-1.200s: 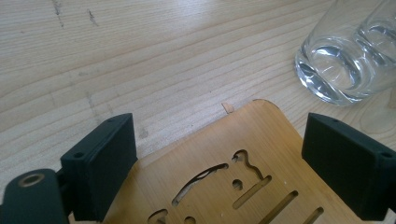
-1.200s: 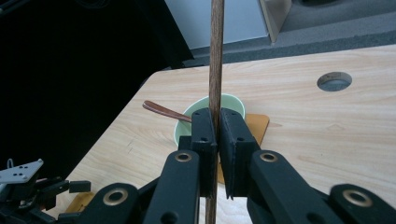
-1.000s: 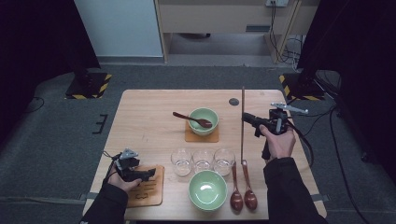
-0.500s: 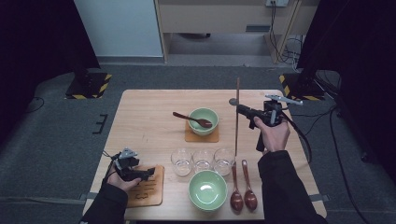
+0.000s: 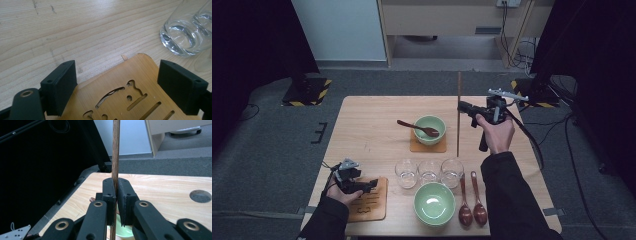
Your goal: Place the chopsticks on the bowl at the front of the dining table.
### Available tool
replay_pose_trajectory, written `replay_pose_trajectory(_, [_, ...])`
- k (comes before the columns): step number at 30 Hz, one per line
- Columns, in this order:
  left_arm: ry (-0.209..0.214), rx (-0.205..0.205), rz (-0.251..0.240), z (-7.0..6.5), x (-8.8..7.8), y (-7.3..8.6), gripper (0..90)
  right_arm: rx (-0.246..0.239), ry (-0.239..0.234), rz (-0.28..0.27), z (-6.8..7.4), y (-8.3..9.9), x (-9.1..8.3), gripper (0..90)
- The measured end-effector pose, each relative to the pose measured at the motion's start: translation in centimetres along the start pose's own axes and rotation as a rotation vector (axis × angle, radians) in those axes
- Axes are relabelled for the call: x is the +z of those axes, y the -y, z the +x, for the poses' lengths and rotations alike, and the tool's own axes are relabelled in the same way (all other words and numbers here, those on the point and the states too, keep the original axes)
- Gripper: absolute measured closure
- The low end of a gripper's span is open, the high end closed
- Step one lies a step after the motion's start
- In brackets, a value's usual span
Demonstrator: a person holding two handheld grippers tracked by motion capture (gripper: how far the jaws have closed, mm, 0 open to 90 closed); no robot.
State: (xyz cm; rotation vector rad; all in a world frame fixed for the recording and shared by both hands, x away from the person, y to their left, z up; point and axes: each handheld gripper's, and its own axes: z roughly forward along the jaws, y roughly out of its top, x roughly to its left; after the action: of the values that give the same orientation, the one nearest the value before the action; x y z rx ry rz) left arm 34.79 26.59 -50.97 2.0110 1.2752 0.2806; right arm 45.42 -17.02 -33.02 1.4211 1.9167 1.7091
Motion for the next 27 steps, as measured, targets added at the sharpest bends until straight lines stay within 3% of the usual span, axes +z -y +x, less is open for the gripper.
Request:
replay_pose_trajectory(12, [0.009,0.000,-0.011,0.0,-0.1,-0.1,15.2,0.006,-0.012,-0.018,0.7,-2.0,2.1,84.8])
replay_pose_trajectory(27, [0.007,0.005,-0.012,0.0,-0.1,-0.1,15.2,0.016,-0.012,0.025,1.0,-1.6,5.9,84.8])
